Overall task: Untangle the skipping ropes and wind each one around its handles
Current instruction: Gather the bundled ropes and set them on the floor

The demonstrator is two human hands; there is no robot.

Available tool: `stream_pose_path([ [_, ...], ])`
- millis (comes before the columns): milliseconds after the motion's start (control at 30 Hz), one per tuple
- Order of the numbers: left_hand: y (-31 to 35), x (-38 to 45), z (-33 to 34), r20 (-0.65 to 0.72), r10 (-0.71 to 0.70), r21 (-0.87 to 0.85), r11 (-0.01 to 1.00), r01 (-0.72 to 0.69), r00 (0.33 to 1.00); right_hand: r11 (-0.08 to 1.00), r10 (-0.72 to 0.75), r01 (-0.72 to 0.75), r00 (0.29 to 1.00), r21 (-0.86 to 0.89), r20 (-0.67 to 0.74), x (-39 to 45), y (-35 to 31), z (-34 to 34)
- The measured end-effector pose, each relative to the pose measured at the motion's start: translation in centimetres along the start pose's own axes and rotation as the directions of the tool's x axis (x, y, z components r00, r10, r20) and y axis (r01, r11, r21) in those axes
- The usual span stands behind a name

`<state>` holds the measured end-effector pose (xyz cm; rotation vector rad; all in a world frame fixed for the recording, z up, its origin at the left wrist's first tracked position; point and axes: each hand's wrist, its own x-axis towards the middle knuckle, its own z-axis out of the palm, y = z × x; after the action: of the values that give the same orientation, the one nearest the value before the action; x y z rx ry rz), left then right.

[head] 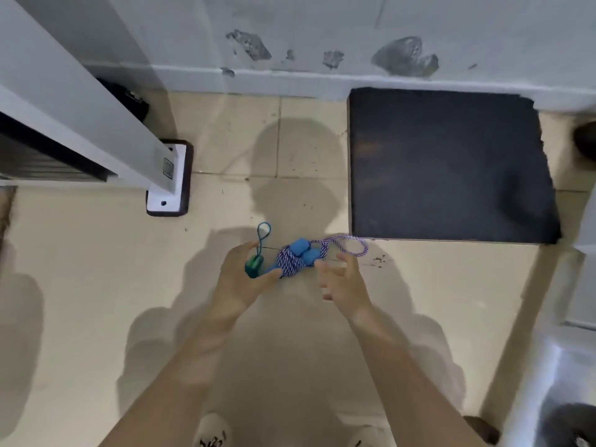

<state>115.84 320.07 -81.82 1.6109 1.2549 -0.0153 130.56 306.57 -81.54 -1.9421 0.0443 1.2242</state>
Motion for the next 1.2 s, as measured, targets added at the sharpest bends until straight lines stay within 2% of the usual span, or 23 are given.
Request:
stream_pose_path([
  [133, -6.5, 5.2, 3.2, -0.062, -0.033, 0.166, 0.985, 0.043, 0.997, 0.995, 0.093, -0.094, 0.991, 0.013, 0.095, 8.5, 5.1, 3.1],
  [233, -8.1, 7.2, 3.3, -0.171, -0.064, 0.305, 0.945, 0.115, 0.983, 0.998, 0.054, -0.053, 0.998, 0.046, -0.015, 11.9, 6.8, 4.6],
  [300, -8.5, 7.7, 3.1, -0.160, -0.051, 0.215, 0.973, 0.086, 0.986, 0.993, 0.048, -0.038, 0.994, 0.109, -0.094, 12.9, 7.2, 5.2],
  [400, -8.7, 8.1, 2.6, -0.128, -0.050, 0.115, 0.991, 0.065, 0.990, 0.986, 0.075, -0.054, 0.988, 0.155, -0.132, 13.7, 7.4, 5.3],
  [500, -8.6, 8.7, 2.1, -0.062, -0.086, -0.027, 0.996, 0.085, 0.994, 0.979, 0.046, -0.027, 0.995, 0.201, -0.088, 13.7, 6.5, 5.2],
  [600, -6.8, 9.1, 1.6, 0.035, -0.035, -0.307, 0.951, 0.044, 0.999, 0.982, -0.018, 0.014, 1.000, 0.189, 0.021, 12.9, 4.8, 5.0],
  [667, -4.1, 8.4, 1.0, 0.055, -0.028, -0.446, 0.893, 0.050, 0.998, 0.984, -0.064, 0.052, 0.996, 0.172, 0.065, 11.9, 3.2, 4.5],
  [800, 1.9, 4.9, -2.1, 0.133, -0.037, -0.614, 0.782, 0.111, 0.990, 0.985, -0.122, 0.097, 0.976, 0.141, 0.178, 6.0, -2.1, 1.7],
  [900, 7.7, -0.1, -6.2, 0.204, -0.022, -0.659, 0.736, 0.154, 0.979, 0.986, -0.163, 0.145, 0.951, 0.089, 0.262, -1.3, -8.0, -1.0],
  [967, 12.3, -4.1, -9.2, 0.261, 0.021, -0.628, 0.763, 0.153, 0.965, 0.980, -0.199, 0.186, 0.922, 0.068, 0.332, -6.6, -12.8, -2.7],
  [1067, 20.1, -10.4, -14.0, 0.206, 0.034, -0.617, 0.780, 0.103, 0.978, 0.961, -0.272, 0.267, 0.867, 0.073, 0.417, -15.1, -20.8, -5.0],
  [1200, 31.6, -19.0, -21.4, 0.115, 0.103, -0.699, 0.715, 0.007, 0.988, 0.930, -0.347, 0.364, 0.826, 0.048, 0.445, -27.6, -30.9, -8.2],
])
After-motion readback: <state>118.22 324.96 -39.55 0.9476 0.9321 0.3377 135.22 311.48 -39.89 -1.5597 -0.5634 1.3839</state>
